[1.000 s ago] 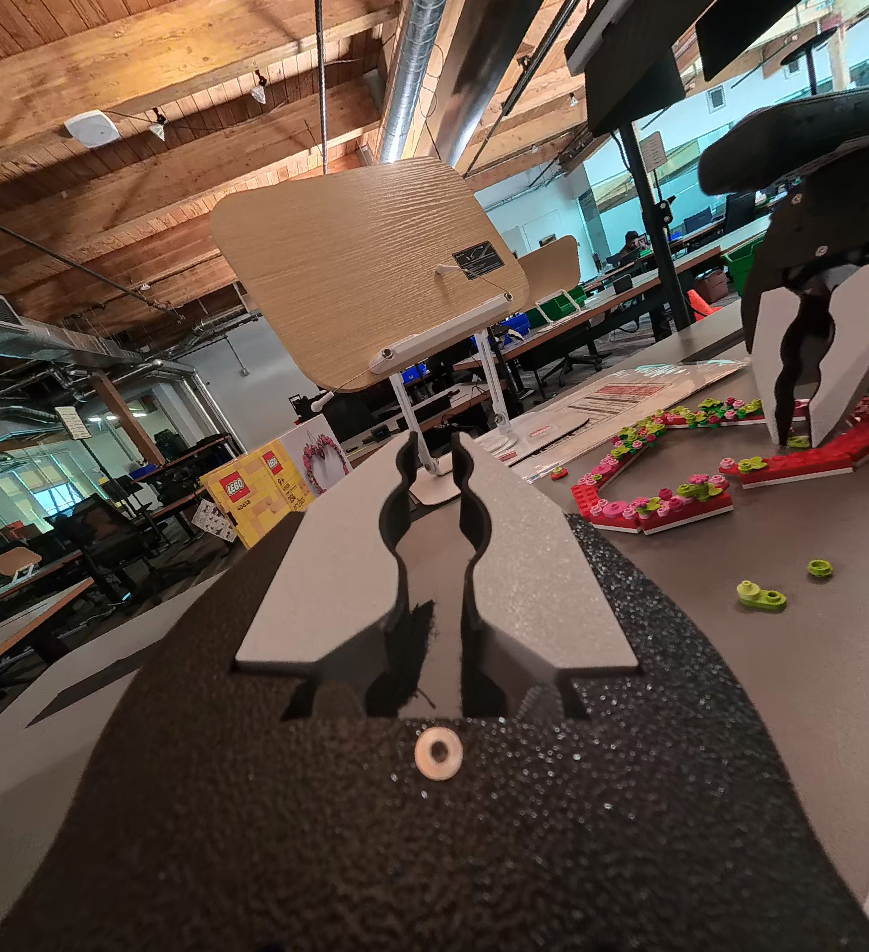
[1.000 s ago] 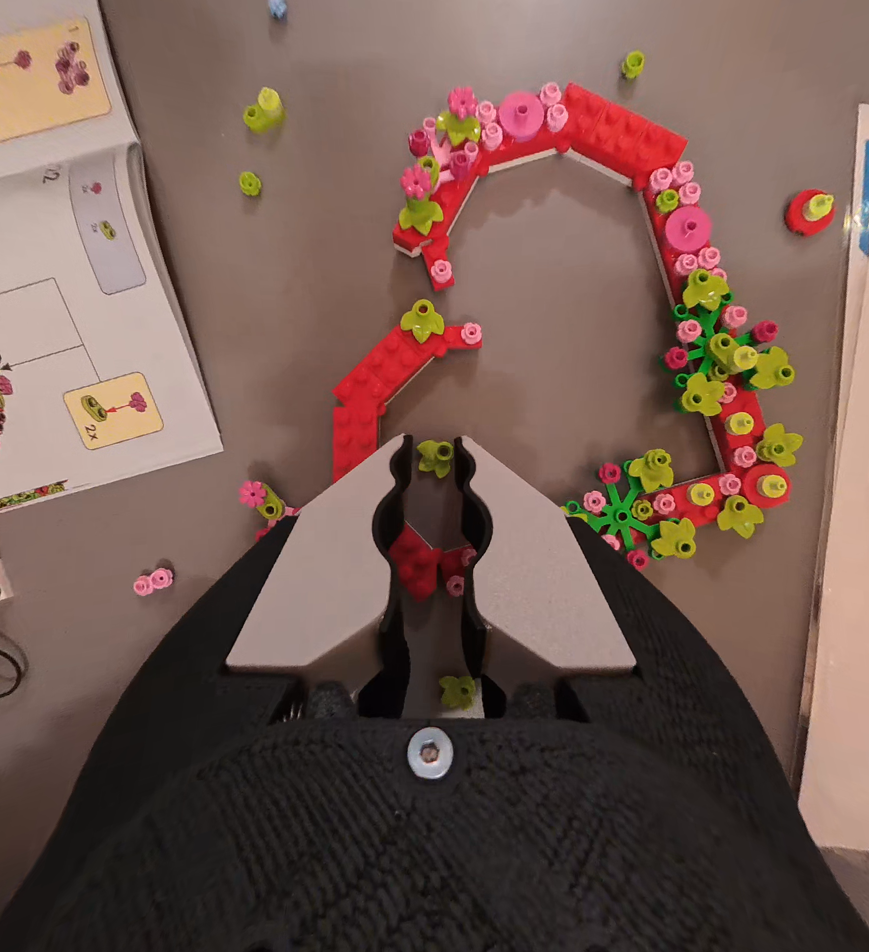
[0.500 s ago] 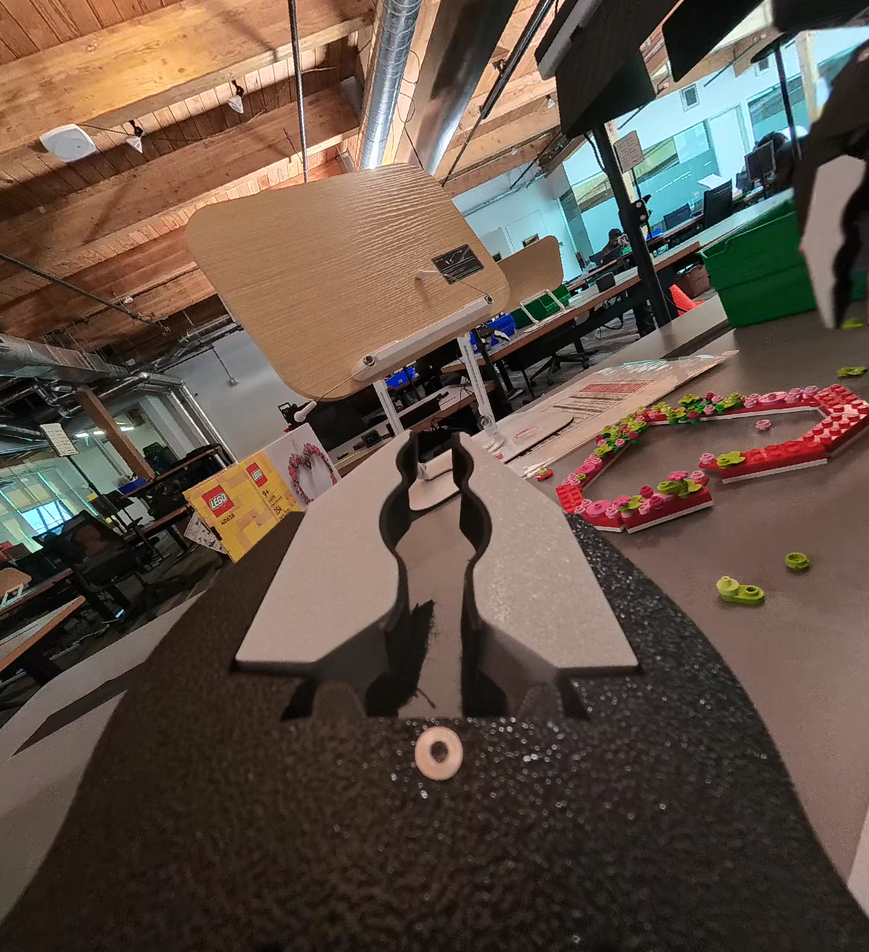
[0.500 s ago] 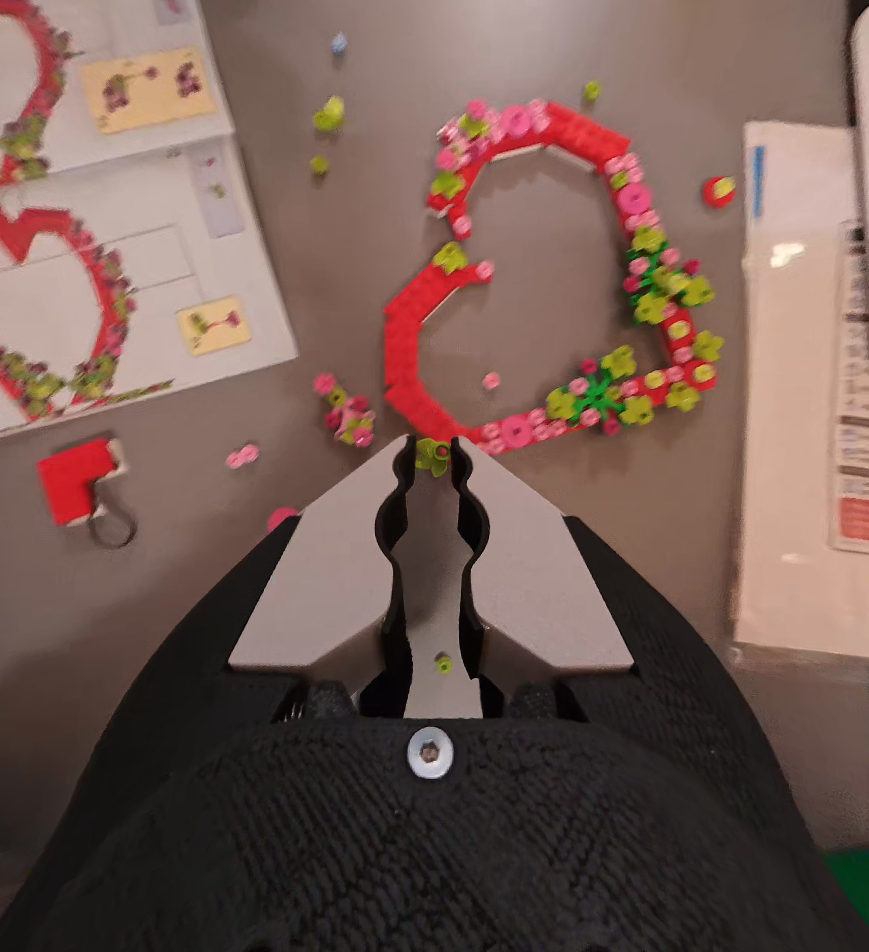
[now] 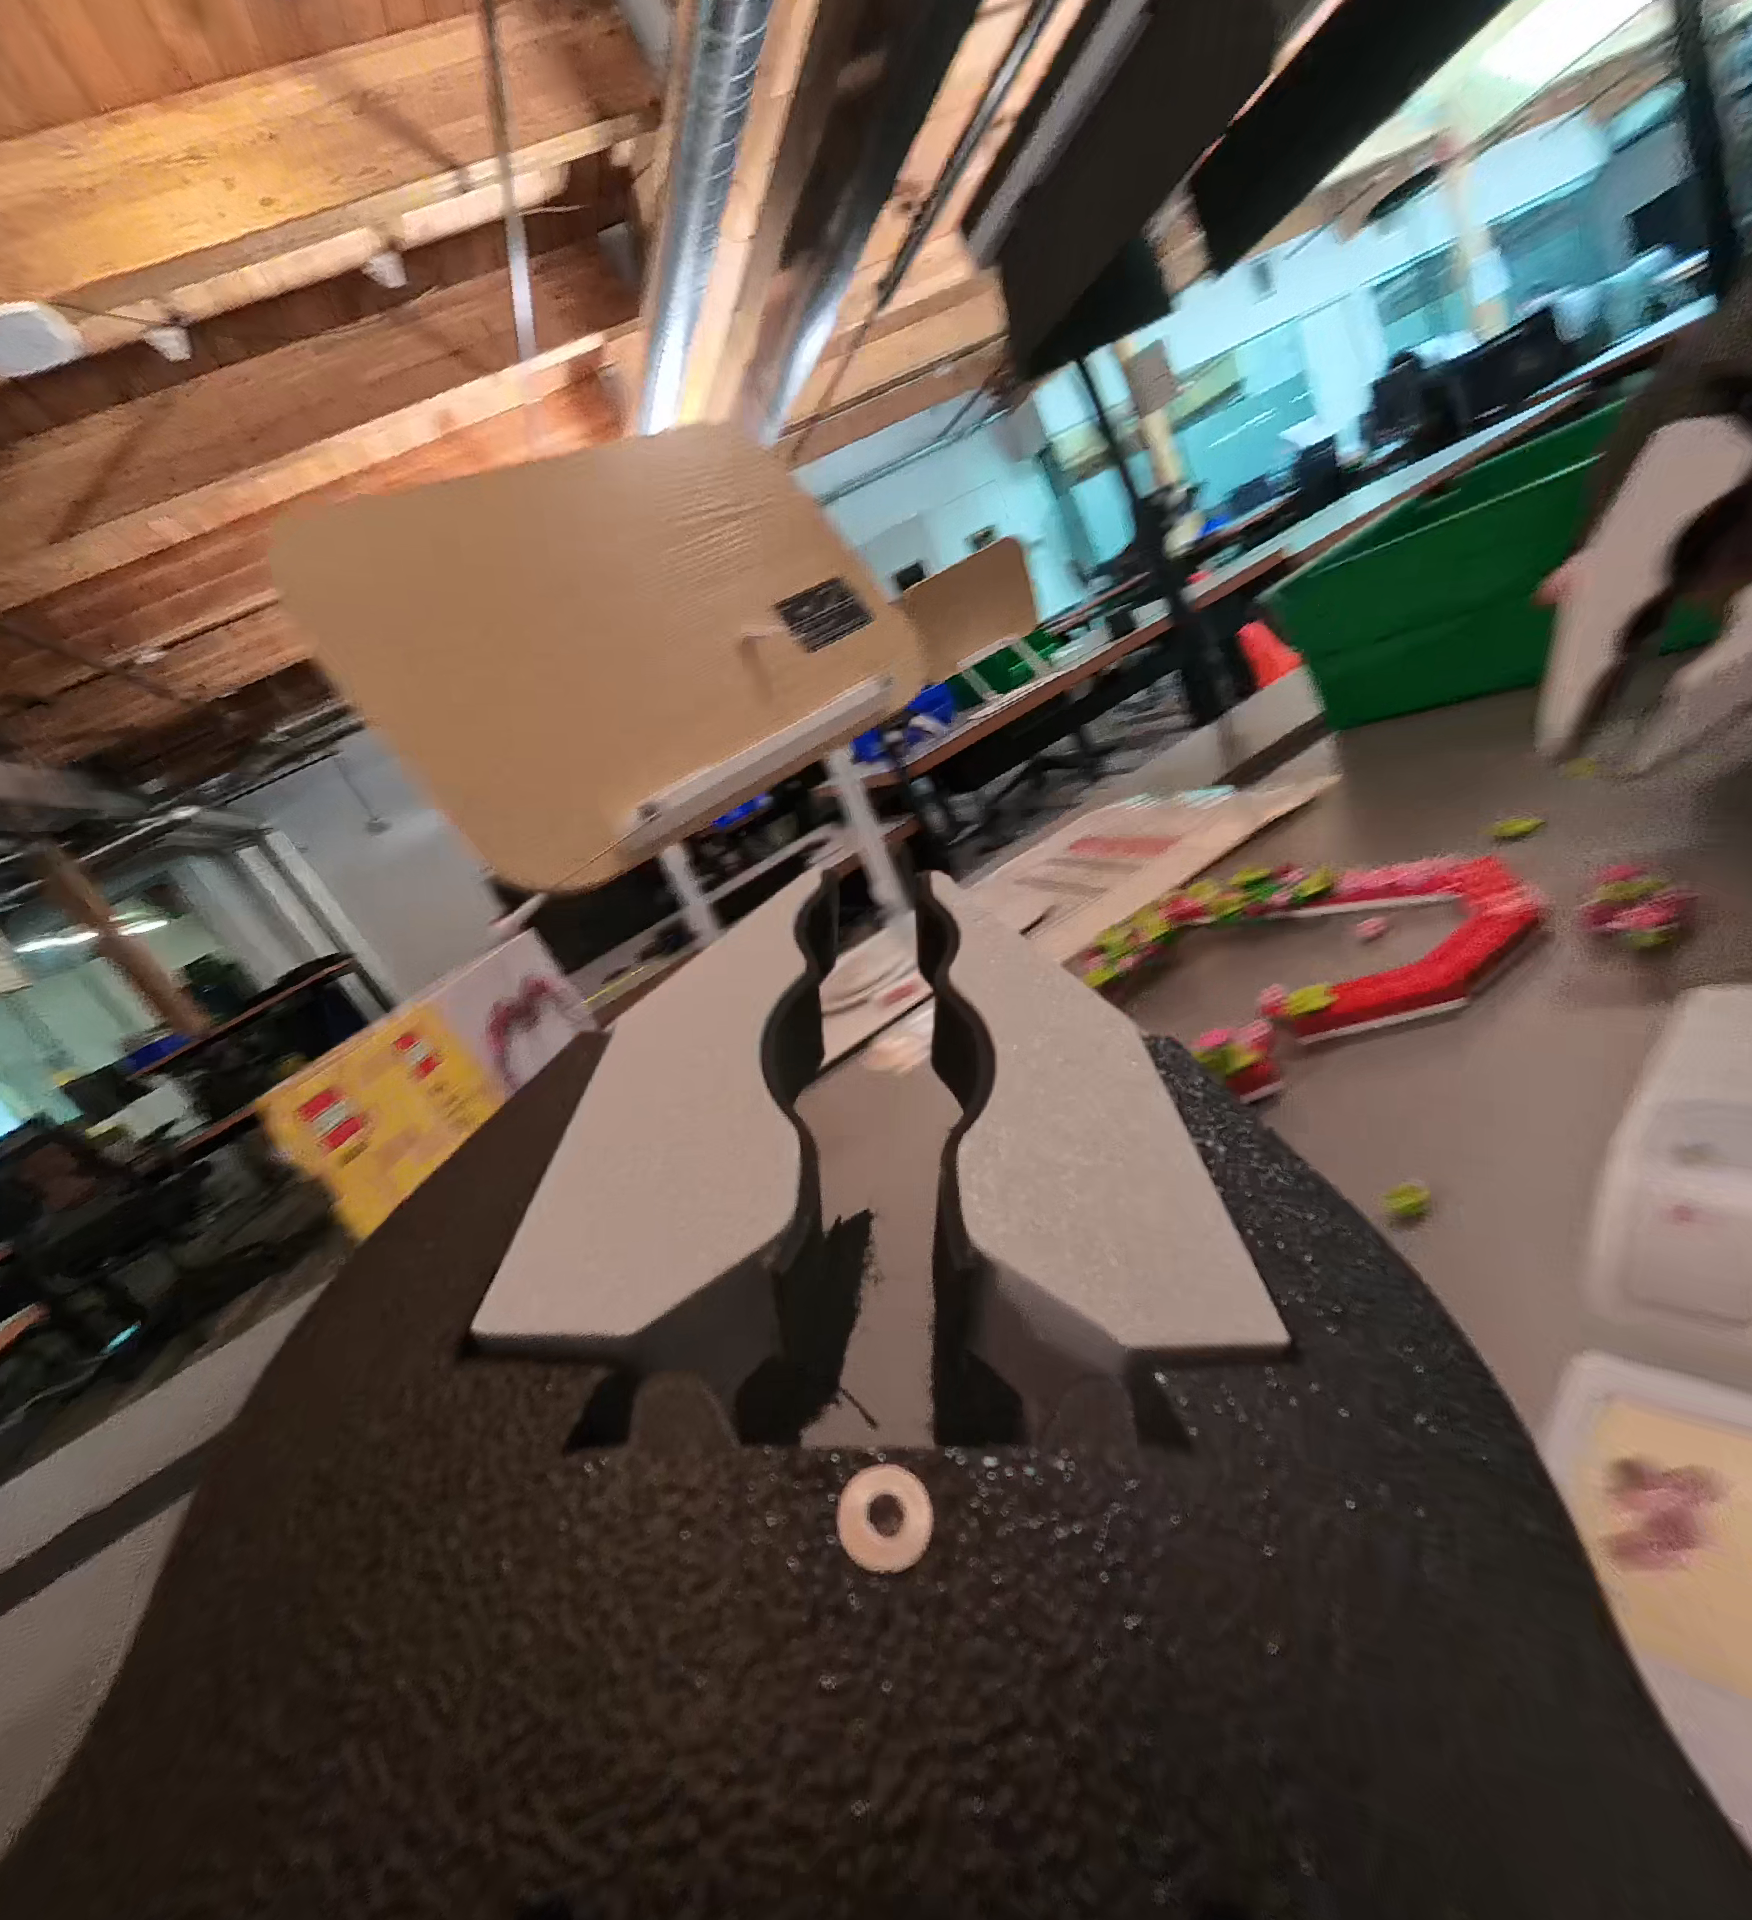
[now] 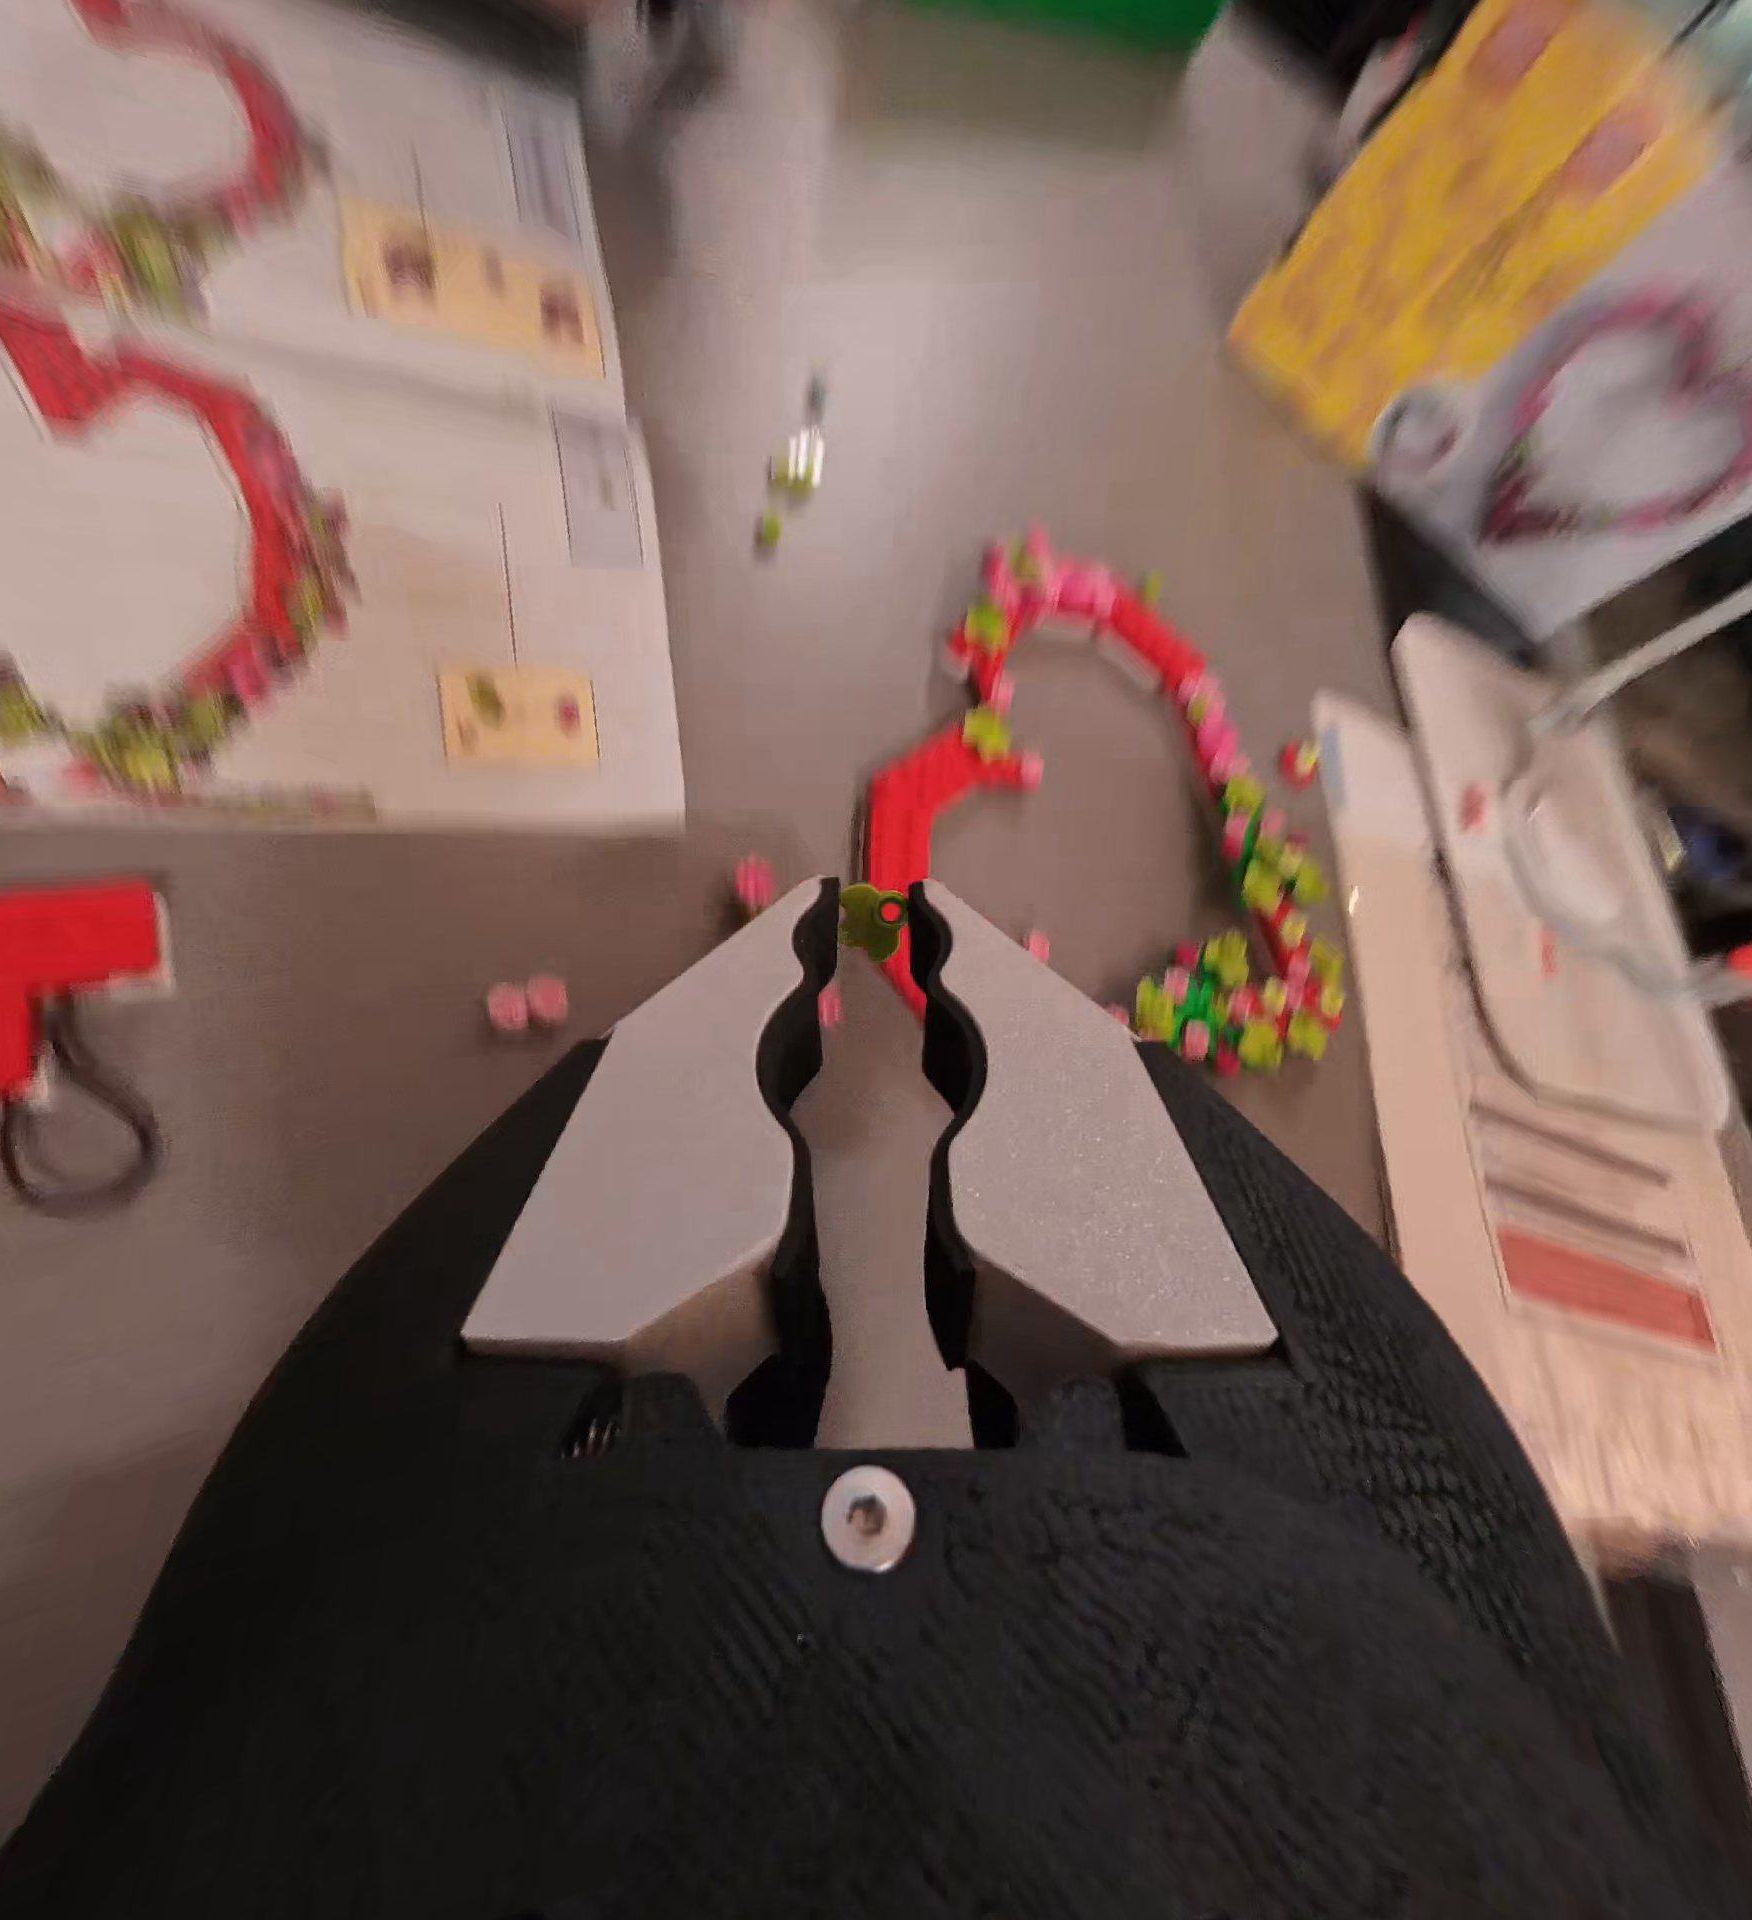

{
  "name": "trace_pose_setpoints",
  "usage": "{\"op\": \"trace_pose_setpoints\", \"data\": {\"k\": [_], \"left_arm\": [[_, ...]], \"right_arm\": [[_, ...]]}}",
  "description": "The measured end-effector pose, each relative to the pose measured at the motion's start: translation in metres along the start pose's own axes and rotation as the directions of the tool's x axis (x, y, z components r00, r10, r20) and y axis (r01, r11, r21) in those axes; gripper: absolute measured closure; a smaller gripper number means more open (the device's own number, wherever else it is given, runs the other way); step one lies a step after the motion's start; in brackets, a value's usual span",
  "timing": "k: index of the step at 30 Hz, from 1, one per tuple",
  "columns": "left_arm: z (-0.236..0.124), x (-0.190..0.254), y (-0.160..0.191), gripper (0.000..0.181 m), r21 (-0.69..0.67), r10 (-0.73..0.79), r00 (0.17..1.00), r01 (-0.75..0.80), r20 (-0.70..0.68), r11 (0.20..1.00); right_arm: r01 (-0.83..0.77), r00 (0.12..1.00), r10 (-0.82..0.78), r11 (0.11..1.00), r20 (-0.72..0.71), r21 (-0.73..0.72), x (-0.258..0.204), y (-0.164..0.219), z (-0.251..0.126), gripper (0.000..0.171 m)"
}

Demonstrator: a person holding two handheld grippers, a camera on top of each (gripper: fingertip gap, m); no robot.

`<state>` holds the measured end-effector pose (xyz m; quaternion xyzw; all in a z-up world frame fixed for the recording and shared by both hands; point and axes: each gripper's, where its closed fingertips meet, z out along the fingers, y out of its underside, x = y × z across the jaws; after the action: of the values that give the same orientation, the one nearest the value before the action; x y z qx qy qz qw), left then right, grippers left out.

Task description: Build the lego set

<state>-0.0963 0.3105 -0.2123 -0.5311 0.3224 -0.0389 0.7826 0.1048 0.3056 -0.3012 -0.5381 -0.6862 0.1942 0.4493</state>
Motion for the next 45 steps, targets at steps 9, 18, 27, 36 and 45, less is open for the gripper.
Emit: {"op": "trace_pose_setpoints", "data": {"k": [9, 18, 27, 36, 45], "left_arm": [[0.043, 0.13, -0.051, 0.155, -0.281, -0.212, 0.926, 0.124, -0.311, 0.952], [0.067, 0.127, -0.091, 0.155, -0.141, -0.185, 0.961, 0.158, -0.204, 0.977], [0.063, 0.128, -0.109, 0.164, -0.047, -0.134, 0.979, 0.129, -0.155, 0.991], [0.052, 0.127, -0.121, 0.181, 0.088, -0.049, 0.982, 0.065, -0.182, 0.994], [0.036, 0.15, -0.135, 0.181, 0.083, -0.344, 0.748, 0.467, -0.568, 0.88]], "right_arm": [[-0.481, 0.813, 0.565, 0.52, 0.138, 0.706, 0.024, -0.114, -0.029, 0.16], [-0.538, 0.755, 0.589, 0.306, 0.288, 0.785, 0.013, -0.15, -0.045, 0.16], [-0.485, 0.775, 0.587, 0.318, 0.232, 0.815, 0.013, -0.153, -0.052, 0.16], [-0.473, 0.838, 0.485, 0.418, 0.25, 0.776, 0.006, -0.154, -0.053, 0.156], [-0.437, 0.899, 0.283, 0.547, 0.334, 0.714, -0.019, -0.166, -0.063, 0.161]]}}
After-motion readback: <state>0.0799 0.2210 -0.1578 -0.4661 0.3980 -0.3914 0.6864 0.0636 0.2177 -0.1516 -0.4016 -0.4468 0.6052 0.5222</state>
